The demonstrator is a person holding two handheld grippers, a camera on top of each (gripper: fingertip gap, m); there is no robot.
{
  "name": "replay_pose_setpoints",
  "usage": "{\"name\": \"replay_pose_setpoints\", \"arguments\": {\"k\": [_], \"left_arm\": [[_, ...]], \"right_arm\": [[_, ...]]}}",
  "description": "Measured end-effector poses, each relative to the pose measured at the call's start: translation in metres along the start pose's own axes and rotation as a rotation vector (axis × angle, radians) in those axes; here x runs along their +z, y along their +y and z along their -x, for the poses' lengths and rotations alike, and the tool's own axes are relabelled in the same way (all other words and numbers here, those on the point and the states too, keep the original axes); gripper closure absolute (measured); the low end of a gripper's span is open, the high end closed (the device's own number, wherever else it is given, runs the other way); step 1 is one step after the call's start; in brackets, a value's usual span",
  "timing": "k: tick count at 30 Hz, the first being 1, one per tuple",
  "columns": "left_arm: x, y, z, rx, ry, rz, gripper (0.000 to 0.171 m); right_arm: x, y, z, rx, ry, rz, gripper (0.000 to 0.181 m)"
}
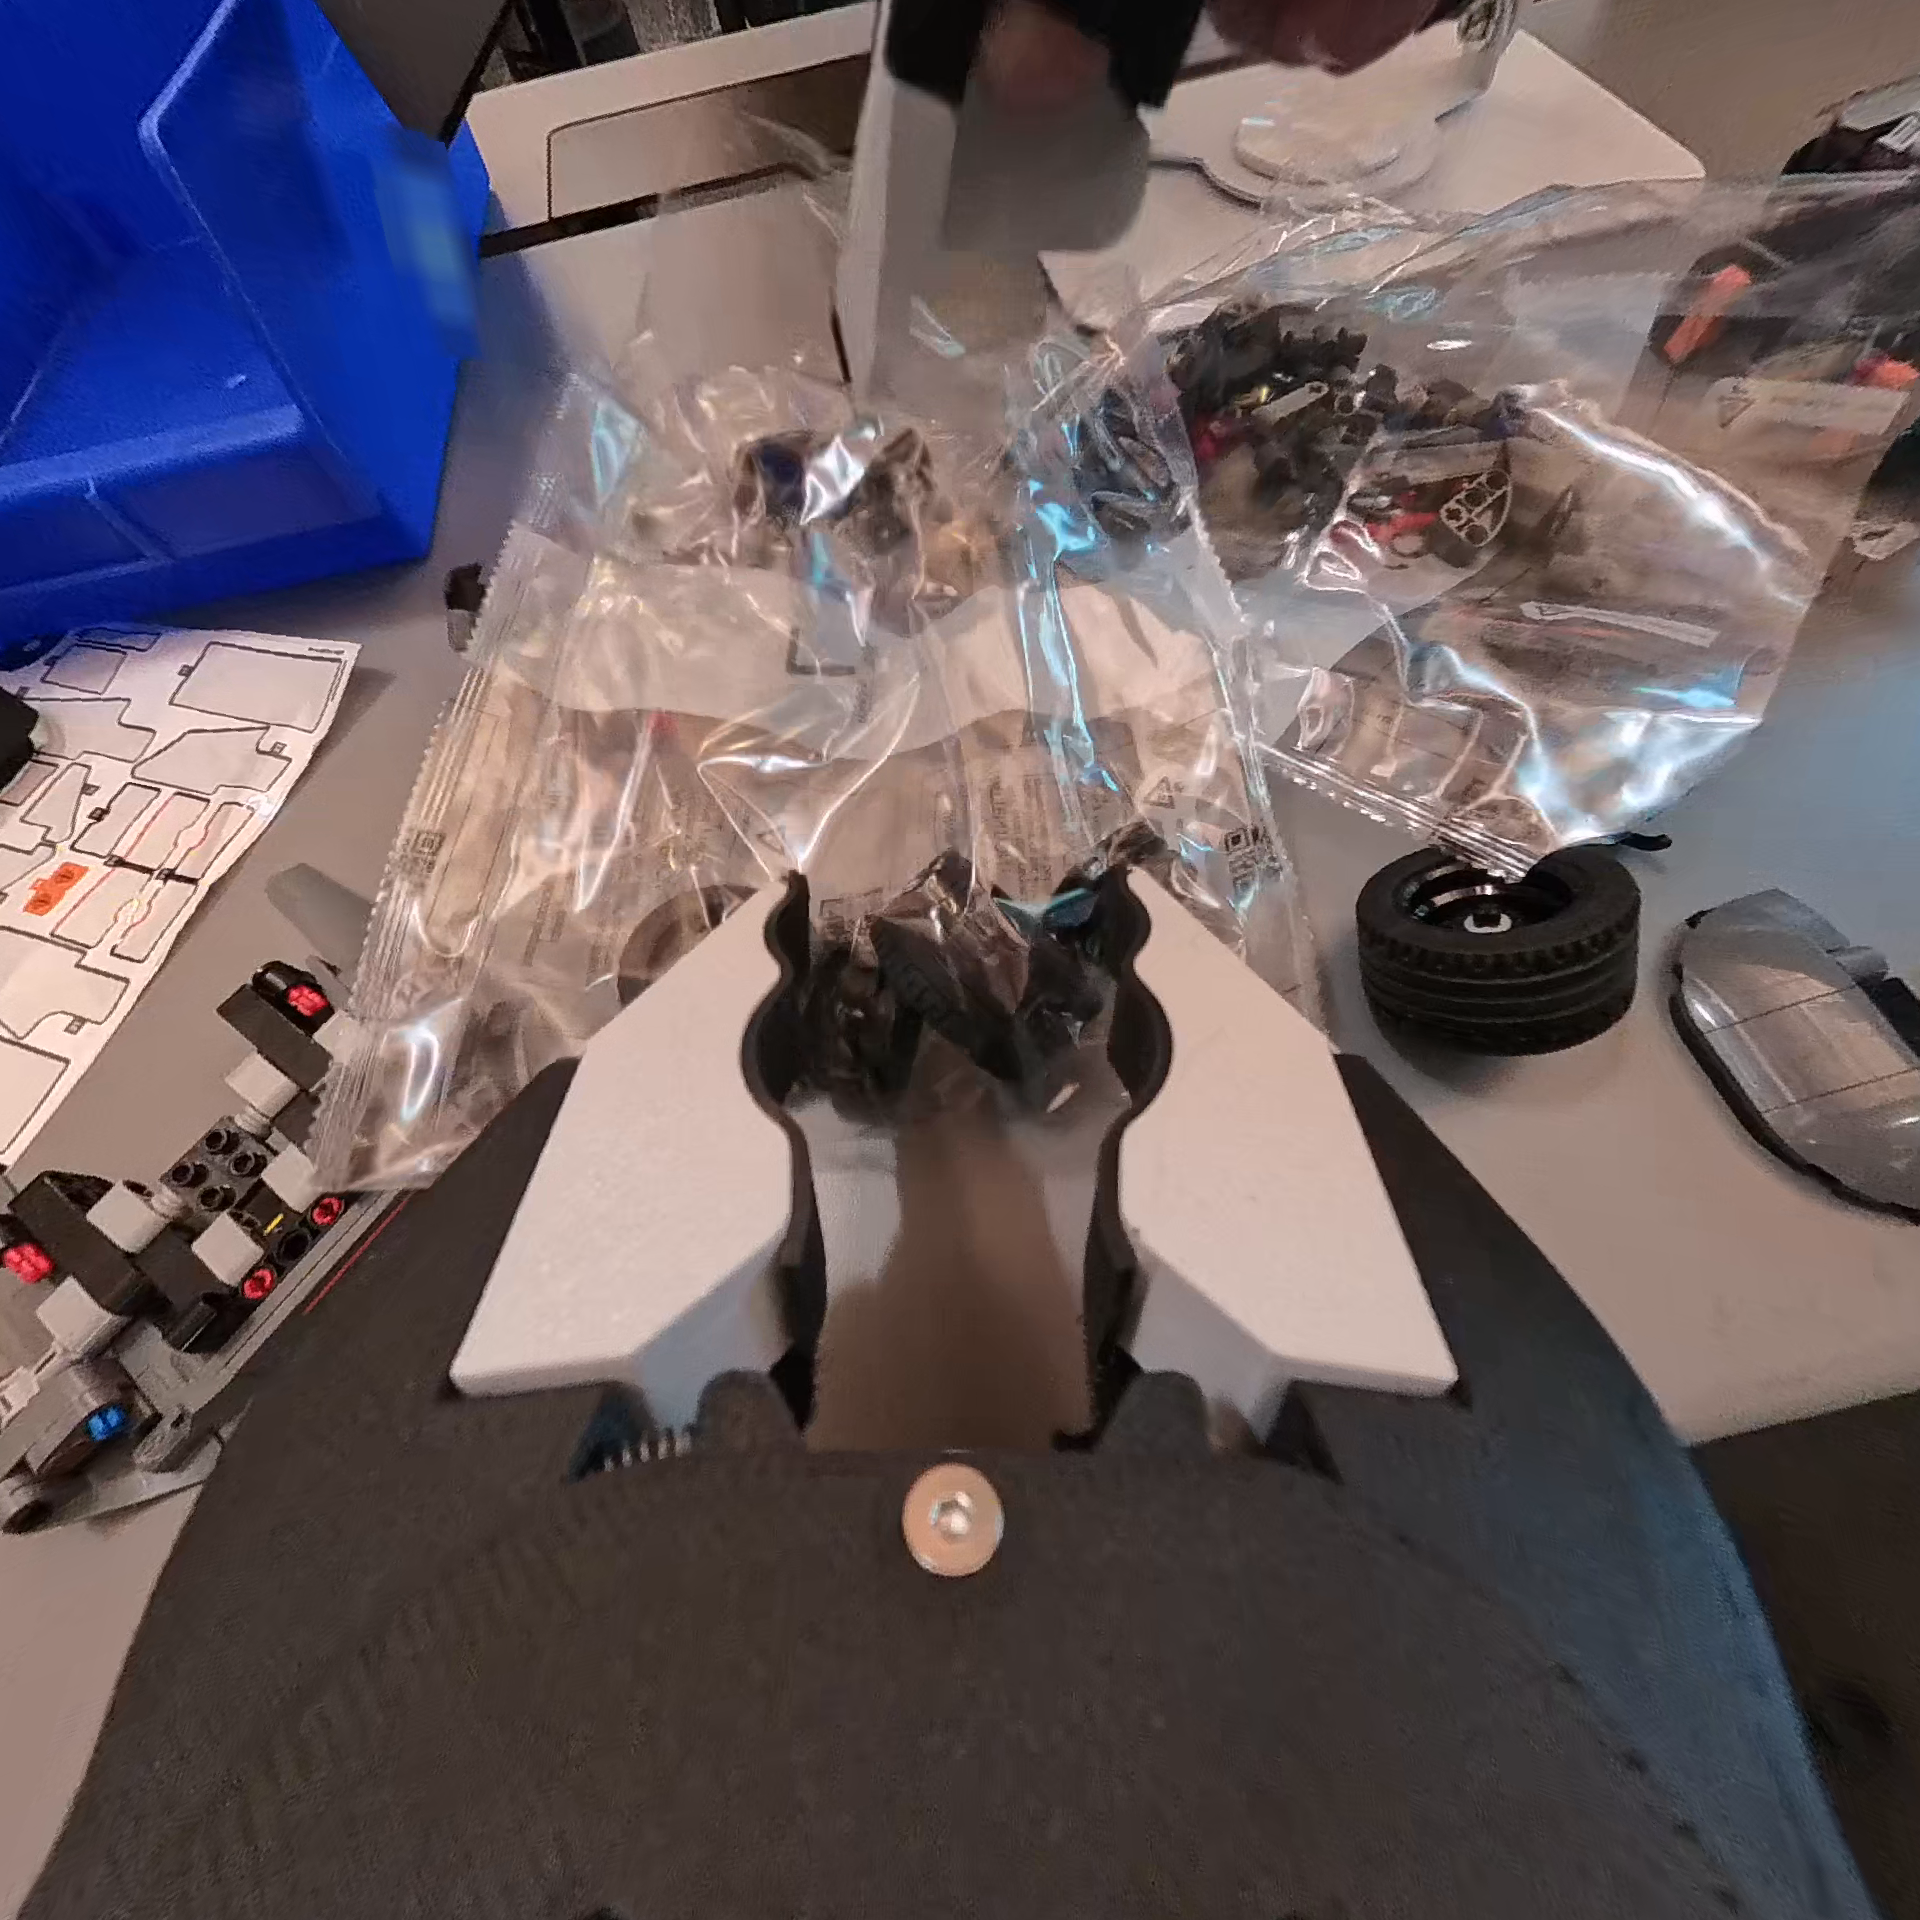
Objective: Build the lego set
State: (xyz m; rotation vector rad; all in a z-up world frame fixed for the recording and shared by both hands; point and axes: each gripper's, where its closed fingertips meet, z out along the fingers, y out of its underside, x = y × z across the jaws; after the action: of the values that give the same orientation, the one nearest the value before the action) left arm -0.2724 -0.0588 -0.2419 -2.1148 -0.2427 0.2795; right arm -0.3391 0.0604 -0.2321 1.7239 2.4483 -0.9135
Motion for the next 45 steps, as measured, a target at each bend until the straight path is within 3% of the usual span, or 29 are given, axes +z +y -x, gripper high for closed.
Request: {"name": "replay_pose_setpoints", "arguments": {"k": [3, 7, 11, 15, 17, 21, 27, 30, 38, 43, 45], "left_arm": [[0.000, 0.000, 0.000, -0.005, 0.004, 0.001, 0.117], [0.001, 0.001, 0.000, -0.015, 0.017, 0.007, 0.117], [0.002, 0.001, 0.000, -0.024, 0.025, 0.008, 0.118], [0.002, 0.001, 0.000, -0.027, 0.030, 0.009, 0.117], [0.003, 0.001, 0.000, -0.031, 0.036, 0.009, 0.118], [0.003, 0.001, -0.001, -0.042, 0.048, 0.011, 0.117], [0.003, 0.001, -0.001, -0.039, 0.046, 0.008, 0.117], [0.003, 0.001, -0.001, -0.041, 0.047, 0.009, 0.117], [0.002, 0.000, 0.000, -0.051, 0.054, 0.002, 0.117], [0.002, 0.000, 0.000, -0.049, 0.052, 0.003, 0.116], [0.002, 0.000, 0.000, -0.050, 0.052, 0.003, 0.116]], "right_arm": [[-0.009, -0.012, -0.021, 0.026, 0.111, -0.092, 0.167], [0.007, -0.007, -0.041, -0.029, 0.281, -0.019, 0.169], [0.018, -0.010, -0.037, -0.007, 0.227, -0.003, 0.171], [0.021, -0.004, -0.028, 0.015, 0.132, 0.029, 0.137], [0.019, -0.007, -0.025, 0.006, 0.120, 0.002, 0.130], [0.026, -0.004, -0.032, -0.013, 0.167, 0.027, 0.140], [0.033, -0.009, -0.030, 0.034, 0.111, -0.003, 0.152], [0.028, -0.012, -0.025, 0.027, 0.073, -0.039, 0.177], [0.003, -0.013, 0.003, -0.083, -0.017, -0.070, 0.177], [0.009, 0.010, 0.029, -0.101, -0.133, 0.089, 0.165], [0.006, 0.008, 0.031, -0.110, -0.155, 0.091, 0.158]]}}
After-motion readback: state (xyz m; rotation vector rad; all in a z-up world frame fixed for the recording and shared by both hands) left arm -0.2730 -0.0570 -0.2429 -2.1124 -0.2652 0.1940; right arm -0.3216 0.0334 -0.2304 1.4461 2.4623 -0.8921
